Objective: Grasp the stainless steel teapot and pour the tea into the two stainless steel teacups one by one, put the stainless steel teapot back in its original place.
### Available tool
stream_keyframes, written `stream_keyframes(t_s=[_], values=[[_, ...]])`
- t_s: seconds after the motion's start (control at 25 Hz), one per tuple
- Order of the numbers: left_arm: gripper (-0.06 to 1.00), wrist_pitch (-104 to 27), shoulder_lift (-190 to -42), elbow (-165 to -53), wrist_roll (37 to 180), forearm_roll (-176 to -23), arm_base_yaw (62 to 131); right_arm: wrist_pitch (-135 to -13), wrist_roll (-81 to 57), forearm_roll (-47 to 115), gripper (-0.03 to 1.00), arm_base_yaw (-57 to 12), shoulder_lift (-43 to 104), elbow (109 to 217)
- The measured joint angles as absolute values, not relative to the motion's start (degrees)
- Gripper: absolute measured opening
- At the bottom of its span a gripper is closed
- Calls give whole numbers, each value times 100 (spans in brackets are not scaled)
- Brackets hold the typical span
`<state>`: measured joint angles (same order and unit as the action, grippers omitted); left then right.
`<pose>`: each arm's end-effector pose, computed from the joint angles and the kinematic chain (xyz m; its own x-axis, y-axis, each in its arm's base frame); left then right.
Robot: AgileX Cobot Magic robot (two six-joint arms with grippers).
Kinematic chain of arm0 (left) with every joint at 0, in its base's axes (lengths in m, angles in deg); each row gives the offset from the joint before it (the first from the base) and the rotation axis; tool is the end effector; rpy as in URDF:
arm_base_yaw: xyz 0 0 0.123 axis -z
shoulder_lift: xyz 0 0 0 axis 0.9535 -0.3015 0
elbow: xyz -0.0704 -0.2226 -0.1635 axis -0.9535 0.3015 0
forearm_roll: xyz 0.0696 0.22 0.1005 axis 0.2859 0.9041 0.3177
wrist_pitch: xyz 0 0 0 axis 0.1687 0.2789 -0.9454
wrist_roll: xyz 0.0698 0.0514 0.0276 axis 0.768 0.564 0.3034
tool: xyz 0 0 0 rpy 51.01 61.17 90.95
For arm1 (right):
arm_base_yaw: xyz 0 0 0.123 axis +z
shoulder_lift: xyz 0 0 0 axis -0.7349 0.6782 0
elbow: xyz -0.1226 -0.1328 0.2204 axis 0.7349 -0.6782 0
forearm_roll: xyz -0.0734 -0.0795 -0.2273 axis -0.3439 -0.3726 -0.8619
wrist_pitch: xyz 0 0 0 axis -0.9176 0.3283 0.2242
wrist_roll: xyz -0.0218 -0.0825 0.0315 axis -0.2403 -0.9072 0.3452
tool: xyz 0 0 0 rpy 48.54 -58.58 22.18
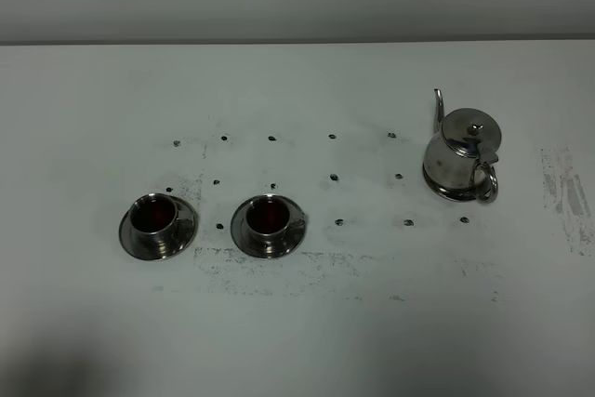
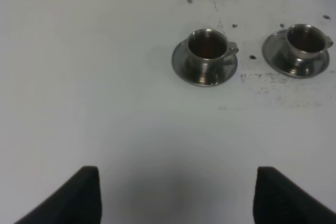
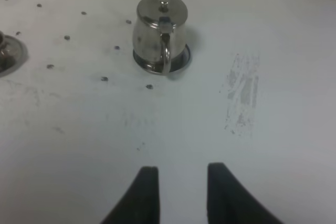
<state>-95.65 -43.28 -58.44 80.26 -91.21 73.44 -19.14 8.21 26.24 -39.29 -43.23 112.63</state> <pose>-0.0054 -0.0078 0.2794 -0.4554 0.0695 -0.8876 0.1217 0.9925 0.0152 -0.0109 -0.0015 0.2796 -0.4641 -0.1106 -0.8788 -0.1603 0.9863 -0.0394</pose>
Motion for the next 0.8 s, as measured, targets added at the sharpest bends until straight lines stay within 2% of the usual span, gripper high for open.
stream_keyframes(t_s=[0.8], values=[[58, -9565, -4328, -5844, 8026, -9121, 7344, -1914, 821, 2593, 21, -3929, -4327, 11263]])
